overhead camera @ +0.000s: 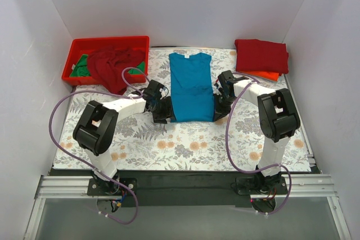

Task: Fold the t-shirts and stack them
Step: Fold the tshirt

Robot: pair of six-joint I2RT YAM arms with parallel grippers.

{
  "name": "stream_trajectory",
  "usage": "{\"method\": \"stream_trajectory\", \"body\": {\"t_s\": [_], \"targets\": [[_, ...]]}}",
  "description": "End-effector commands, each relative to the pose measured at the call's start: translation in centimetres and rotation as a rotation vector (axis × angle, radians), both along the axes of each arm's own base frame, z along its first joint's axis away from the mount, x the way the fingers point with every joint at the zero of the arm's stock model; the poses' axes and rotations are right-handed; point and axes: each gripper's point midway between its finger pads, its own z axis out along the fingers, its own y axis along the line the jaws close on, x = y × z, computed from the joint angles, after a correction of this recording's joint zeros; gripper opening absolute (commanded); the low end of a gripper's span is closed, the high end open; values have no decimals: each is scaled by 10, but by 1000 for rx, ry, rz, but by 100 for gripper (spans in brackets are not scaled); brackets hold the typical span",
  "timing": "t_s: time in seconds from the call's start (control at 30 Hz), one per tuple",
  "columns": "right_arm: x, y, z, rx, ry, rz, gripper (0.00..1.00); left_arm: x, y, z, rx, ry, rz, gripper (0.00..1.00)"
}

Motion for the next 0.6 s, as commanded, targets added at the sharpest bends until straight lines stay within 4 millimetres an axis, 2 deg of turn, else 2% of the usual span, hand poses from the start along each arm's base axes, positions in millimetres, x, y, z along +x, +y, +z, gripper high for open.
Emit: {"method": "stream_trajectory", "body": {"t_s": [0.0, 0.03, 0.3, 0.57], "targets": [[-1, -2, -14, -22, 6, 3, 6, 14, 2, -1, 26, -33, 22, 50], [-1, -2, -14, -20, 7, 1, 5, 15, 3, -3, 35, -33, 24, 47], [-2, -3, -13, -22, 6, 0, 5, 21, 2, -12, 56, -35, 13, 41], [-3, -3, -13, -21, 8, -4, 4, 2, 8, -28, 66, 27, 11, 32]]}}
